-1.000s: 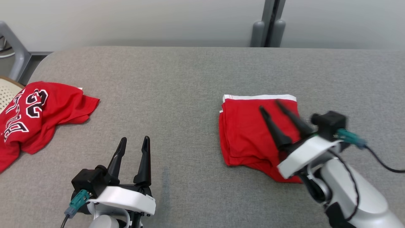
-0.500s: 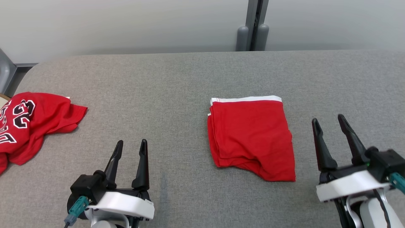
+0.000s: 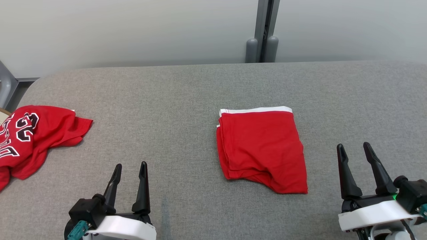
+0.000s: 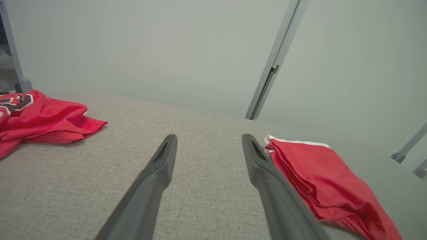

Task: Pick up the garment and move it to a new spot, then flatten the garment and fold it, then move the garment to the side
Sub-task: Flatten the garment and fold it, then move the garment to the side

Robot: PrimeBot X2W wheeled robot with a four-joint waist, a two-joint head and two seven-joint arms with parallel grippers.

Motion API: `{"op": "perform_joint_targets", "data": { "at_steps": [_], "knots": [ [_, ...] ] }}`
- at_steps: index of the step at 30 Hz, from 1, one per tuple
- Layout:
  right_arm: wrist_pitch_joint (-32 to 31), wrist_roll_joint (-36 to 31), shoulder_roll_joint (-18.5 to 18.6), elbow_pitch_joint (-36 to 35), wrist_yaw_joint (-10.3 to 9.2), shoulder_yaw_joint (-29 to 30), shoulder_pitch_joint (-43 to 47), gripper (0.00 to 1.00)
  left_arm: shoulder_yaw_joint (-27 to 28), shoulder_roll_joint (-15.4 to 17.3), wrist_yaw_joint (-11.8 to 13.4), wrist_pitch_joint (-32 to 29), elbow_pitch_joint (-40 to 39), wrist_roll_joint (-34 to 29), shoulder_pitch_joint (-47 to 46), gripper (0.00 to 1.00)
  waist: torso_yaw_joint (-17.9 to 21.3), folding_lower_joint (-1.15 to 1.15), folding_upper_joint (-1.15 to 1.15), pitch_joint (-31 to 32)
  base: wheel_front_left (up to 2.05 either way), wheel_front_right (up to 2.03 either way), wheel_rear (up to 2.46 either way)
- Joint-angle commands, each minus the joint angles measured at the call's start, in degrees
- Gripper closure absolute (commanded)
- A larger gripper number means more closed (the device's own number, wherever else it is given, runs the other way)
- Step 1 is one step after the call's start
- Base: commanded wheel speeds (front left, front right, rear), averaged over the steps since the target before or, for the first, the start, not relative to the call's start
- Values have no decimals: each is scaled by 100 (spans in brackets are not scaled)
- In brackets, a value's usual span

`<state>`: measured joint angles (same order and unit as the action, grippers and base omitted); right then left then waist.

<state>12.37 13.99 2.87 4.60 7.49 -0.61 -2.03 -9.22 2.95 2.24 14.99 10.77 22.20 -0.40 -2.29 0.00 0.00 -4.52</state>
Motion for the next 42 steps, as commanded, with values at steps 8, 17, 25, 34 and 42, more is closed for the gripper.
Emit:
{"op": "perform_joint_targets", "data": {
  "at_steps": [8,17,25,34,42],
  "knots": [
    [-22,126,10,155,1,-59,13,0,22,5,-37,27,33,-47,19,0,-17,0,0,25,0,0,0],
    [-115,136,10,225,1,-104,-53,0,-15,4,-26,28,48,9,4,0,-13,0,0,26,0,0,0],
    [-1328,461,176,479,1,-92,-652,0,-91,4,16,27,86,67,-105,0,-30,0,0,-47,0,0,0],
    [-3125,1597,1068,1319,1,-498,-1798,0,-242,5,4,27,136,126,-311,0,-228,0,0,-232,0,0,0],
    [-3809,2443,1494,2300,1,-962,-2397,0,-342,5,-7,27,149,131,-489,0,-538,0,0,-528,0,0,0]
  ]
}}
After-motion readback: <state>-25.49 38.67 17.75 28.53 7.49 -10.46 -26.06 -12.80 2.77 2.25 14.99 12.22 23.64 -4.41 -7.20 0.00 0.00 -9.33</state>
